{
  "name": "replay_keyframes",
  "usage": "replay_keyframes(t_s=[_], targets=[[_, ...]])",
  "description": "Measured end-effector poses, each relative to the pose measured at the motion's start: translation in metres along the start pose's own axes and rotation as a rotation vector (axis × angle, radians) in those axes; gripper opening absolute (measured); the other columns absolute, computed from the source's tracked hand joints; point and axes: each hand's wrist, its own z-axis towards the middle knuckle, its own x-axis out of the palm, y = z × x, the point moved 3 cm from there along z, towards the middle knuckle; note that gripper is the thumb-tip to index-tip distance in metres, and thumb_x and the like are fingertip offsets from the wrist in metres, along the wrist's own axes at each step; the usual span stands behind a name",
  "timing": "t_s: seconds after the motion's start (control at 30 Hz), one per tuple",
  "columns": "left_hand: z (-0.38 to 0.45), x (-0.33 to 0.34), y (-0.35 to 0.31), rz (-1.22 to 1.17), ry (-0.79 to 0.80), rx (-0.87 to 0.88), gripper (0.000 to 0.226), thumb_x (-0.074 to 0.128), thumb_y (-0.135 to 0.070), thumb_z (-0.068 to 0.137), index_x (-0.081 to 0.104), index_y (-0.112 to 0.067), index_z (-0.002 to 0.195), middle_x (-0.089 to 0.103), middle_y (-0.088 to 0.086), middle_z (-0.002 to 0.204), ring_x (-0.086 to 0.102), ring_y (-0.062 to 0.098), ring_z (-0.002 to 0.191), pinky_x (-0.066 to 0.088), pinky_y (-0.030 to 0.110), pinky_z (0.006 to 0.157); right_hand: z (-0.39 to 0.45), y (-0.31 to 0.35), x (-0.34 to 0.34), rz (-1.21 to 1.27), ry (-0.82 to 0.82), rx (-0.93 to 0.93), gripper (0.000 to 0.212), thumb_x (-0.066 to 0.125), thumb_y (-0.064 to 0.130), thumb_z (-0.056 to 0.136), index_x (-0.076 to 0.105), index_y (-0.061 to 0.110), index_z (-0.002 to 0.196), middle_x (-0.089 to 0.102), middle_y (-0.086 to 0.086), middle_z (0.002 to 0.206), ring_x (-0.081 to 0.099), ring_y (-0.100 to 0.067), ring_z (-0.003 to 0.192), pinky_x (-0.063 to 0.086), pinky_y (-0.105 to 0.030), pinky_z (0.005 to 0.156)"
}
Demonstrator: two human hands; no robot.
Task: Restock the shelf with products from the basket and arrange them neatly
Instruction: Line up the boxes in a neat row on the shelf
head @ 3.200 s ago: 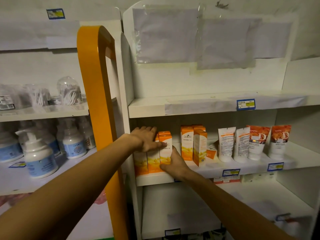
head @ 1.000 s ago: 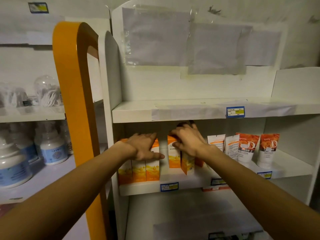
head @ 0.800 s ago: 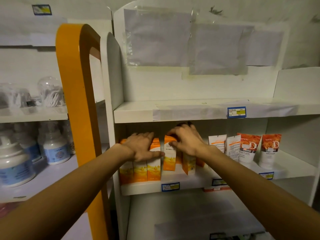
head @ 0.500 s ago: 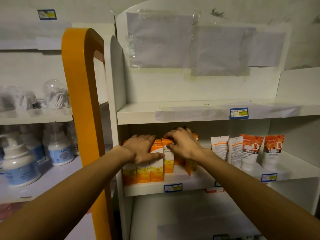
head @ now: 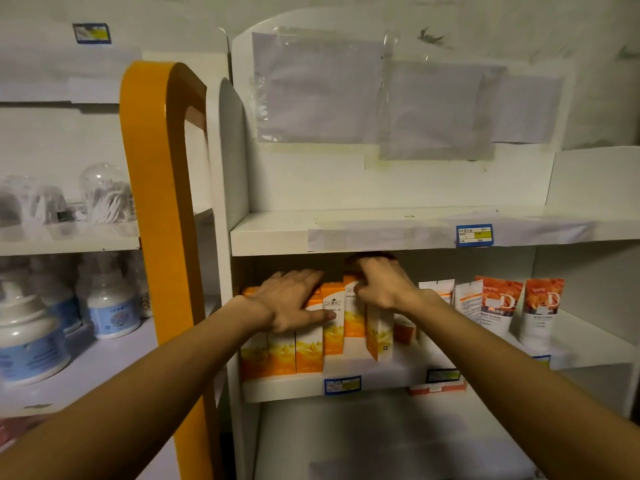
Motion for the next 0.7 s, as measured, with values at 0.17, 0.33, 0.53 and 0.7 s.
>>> replay_keyframes(t_s=[0.17,0.33,0.53,0.7], targets=[[0.002,0.009,0.001,0.075,0.041,0.053,0.09,0.038,-0.078,0.088,0.013,-0.029,0.159,0.024,0.0,0.164,0.027,0.023,0.148,0.017,0.045,0.122,0.01,-0.002,0.011,-0.156,0.078,0.0,0.039,0.058,0.033,0.091,0.054,0.026,0.129,0.063,-0.005,0.124,0.055,-0.028,0.119,0.032,-0.05,0.111],[0.003,0.009,0.001,0.074,0.031,0.045,0.089,0.041,-0.076,0.088,0.016,-0.027,0.158,0.028,0.001,0.162,0.03,0.022,0.147,0.019,0.045,0.122,0.008,-0.002,0.024,-0.203,0.015,-0.012,0.035,0.056,0.035,0.094,0.056,0.025,0.127,0.062,-0.004,0.122,0.053,-0.026,0.12,0.025,-0.05,0.115],[0.004,0.009,-0.004,0.042,0.048,0.026,0.09,0.045,-0.075,0.088,0.017,-0.025,0.157,0.028,0.003,0.162,0.03,0.024,0.146,0.02,0.044,0.121,0.01,-0.004,0.027,-0.173,-0.031,-0.029,0.035,0.057,0.04,0.091,0.058,0.027,0.123,0.062,-0.003,0.116,0.056,-0.025,0.114,0.027,-0.051,0.113],[0.003,0.009,-0.004,0.035,0.052,0.02,0.091,0.046,-0.074,0.088,0.016,-0.024,0.158,0.027,0.003,0.162,0.029,0.024,0.147,0.02,0.044,0.121,0.007,-0.005,0.026,-0.172,-0.061,-0.034,0.027,0.054,0.037,0.094,0.06,0.027,0.119,0.068,-0.001,0.11,0.061,-0.024,0.111,0.025,-0.053,0.113]])
